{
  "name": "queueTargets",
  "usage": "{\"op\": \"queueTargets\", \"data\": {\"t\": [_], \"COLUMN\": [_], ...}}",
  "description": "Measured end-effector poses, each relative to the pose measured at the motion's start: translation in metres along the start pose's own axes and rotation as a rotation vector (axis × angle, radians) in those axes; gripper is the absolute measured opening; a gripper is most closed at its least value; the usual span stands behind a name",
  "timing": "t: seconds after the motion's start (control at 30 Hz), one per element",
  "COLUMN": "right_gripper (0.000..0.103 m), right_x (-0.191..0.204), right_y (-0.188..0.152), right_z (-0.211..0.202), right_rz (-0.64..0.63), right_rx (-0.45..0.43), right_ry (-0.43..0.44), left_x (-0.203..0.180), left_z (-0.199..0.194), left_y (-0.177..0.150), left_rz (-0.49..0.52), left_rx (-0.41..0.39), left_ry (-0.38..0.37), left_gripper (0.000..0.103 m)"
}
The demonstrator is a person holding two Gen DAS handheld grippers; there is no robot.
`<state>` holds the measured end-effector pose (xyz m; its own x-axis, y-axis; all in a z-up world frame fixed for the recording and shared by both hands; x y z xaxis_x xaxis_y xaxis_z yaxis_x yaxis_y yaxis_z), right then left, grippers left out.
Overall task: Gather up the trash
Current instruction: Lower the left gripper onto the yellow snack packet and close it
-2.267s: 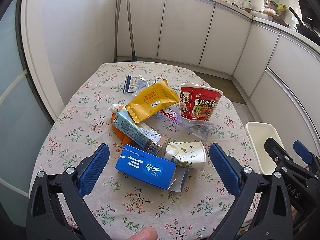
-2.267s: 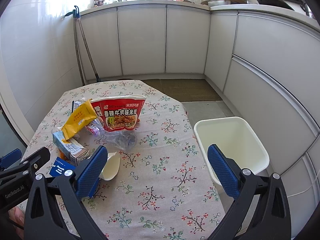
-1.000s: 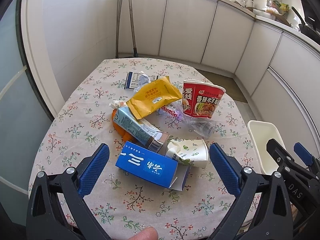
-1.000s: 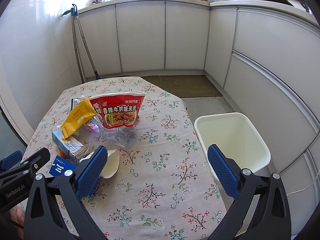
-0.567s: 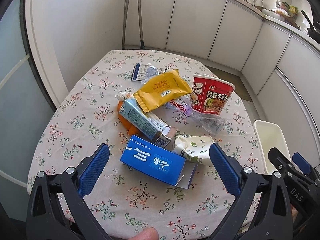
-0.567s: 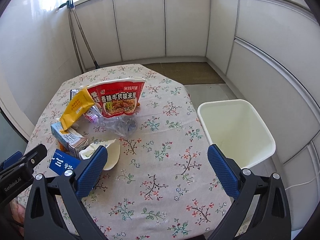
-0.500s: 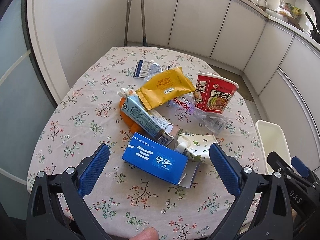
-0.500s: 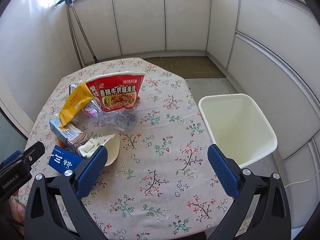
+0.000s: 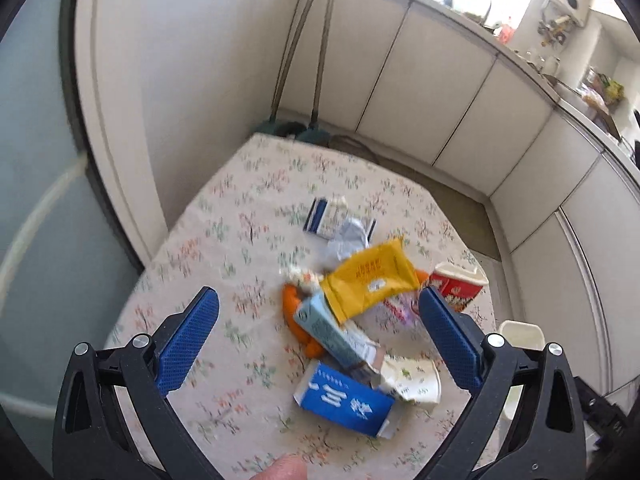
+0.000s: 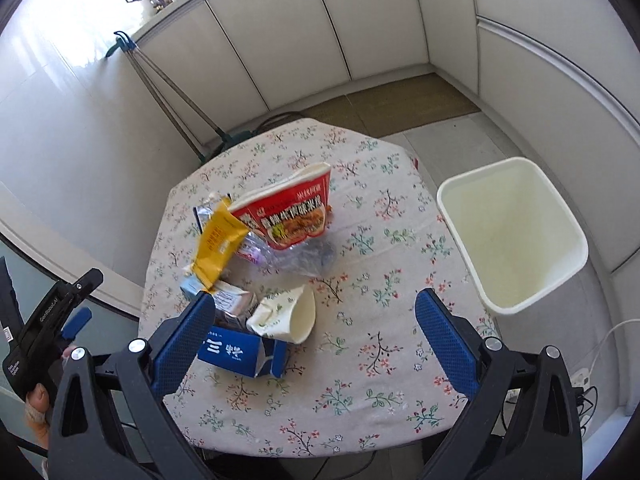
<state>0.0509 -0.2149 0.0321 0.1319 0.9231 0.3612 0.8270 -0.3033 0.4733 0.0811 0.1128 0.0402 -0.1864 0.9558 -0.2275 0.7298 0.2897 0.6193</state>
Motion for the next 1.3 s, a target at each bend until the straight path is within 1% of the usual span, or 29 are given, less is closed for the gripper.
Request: {"op": "queueTargets", "data": {"t": [0.03,0.07,0.1,0.13,0.17,0.23,0.27,0.3,0.37,0.4,0.47,0.5,0.57,0.63,0.73,0.83,0.87,0.9,0.93,0.97,1.0,1.03,1.1,1.17,1.3], "right_gripper": [0.097,0.097,0.097,0.097,0.097,0.097,0.097,0.097,0.097,0.097,0.097,0.097,0.097,0.097,0.097,0.097,0.097,0.097,0.097,0.097,0.097,0.097,0.097,0.097,0.097], "right_x": [0.0,0.001,-0.001,-0.003,-0.005,-0.01,-0.013,-0.018,-0.029,-0.035,-0.044,-0.049,-0.055,-0.059,-0.062,-0.064,-0.064,-0.065,-0.067,-0.068,-0.069,-0.07,-0.071,-0.071,-0.067], "right_y": [0.008,0.015,0.021,0.026,0.03,0.035,0.036,0.034,0.03,0.028,0.026,0.027,0.031,0.036,0.043,0.047,0.049,0.051,0.052,0.053,0.054,0.055,0.054,0.053,0.052], "right_z": [-0.002,-0.001,0.003,0.009,0.017,0.036,0.045,0.057,0.074,0.085,0.1,0.106,0.114,0.118,0.124,0.128,0.129,0.129,0.129,0.129,0.129,0.129,0.129,0.129,0.125], "right_rz": [0.007,0.023,0.039,0.056,0.074,0.107,0.119,0.133,0.166,0.194,0.245,0.269,0.293,0.312,0.323,0.32,0.319,0.317,0.318,0.32,0.323,0.326,0.334,0.335,0.322], "right_rx": [-0.005,-0.01,-0.005,0.008,0.028,0.075,0.093,0.109,0.138,0.168,0.22,0.237,0.251,0.252,0.263,0.273,0.274,0.273,0.272,0.27,0.268,0.268,0.273,0.279,0.267], "right_ry": [0.001,0.002,0.009,0.021,0.035,0.06,0.065,0.062,0.052,0.049,0.075,0.093,0.097,0.102,0.117,0.117,0.115,0.11,0.107,0.105,0.104,0.104,0.106,0.115,0.119], "left_x": [-0.003,-0.006,-0.007,-0.006,-0.003,0.004,0.003,-0.001,-0.014,-0.023,-0.043,-0.051,-0.068,-0.081,-0.088,-0.089,-0.087,-0.086,-0.085,-0.084,-0.084,-0.084,-0.081,-0.076,-0.064], "left_z": [0.004,0.012,0.026,0.04,0.056,0.079,0.089,0.095,0.101,0.105,0.124,0.135,0.154,0.175,0.202,0.221,0.226,0.229,0.23,0.23,0.227,0.222,0.209,0.196,0.168], "left_y": [0.007,0.01,0.009,0.006,0.0,-0.009,-0.01,-0.007,0.001,0.003,0.007,0.008,0.008,0.007,0.006,0.006,0.005,0.004,0.003,0.004,0.004,0.005,0.006,0.009,0.011], "left_rz": [0.053,0.092,0.125,0.128,0.109,0.078,0.086,0.113,0.208,0.265,0.397,0.463,0.586,0.667,0.714,0.722,0.71,0.694,0.674,0.659,0.655,0.651,0.611,0.556,0.46], "left_rx": [-0.005,0.019,0.088,0.156,0.219,0.274,0.295,0.296,0.267,0.272,0.341,0.371,0.412,0.455,0.497,0.523,0.531,0.541,0.556,0.56,0.548,0.532,0.518,0.495,0.442], "left_ry": [-0.003,-0.028,-0.055,-0.062,-0.072,-0.073,-0.063,-0.056,-0.052,-0.052,-0.045,-0.026,0.016,0.027,0.058,0.079,0.075,0.059,0.036,0.026,0.029,0.015,-0.027,-0.051,-0.081], "left_gripper": [0.096,0.096,0.096,0.096,0.096,0.096,0.096,0.095,0.095,0.096,0.095,0.095,0.095,0.095,0.095,0.095,0.09,0.077,0.07,0.06,0.055,0.05,0.019,0.016,0.003]}}
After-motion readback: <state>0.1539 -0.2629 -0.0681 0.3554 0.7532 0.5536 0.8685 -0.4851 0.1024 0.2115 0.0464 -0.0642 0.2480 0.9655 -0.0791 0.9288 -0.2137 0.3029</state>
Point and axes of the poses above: each gripper's, at about its wrist camera, not at the fingertips, and z roughly the way its jaws point, x to its left, y to its top, the point moved 2 cm from there along z, roughly the way its jaws point, and after that the axes turned 3 degrees about x, right-handed, at the moved point
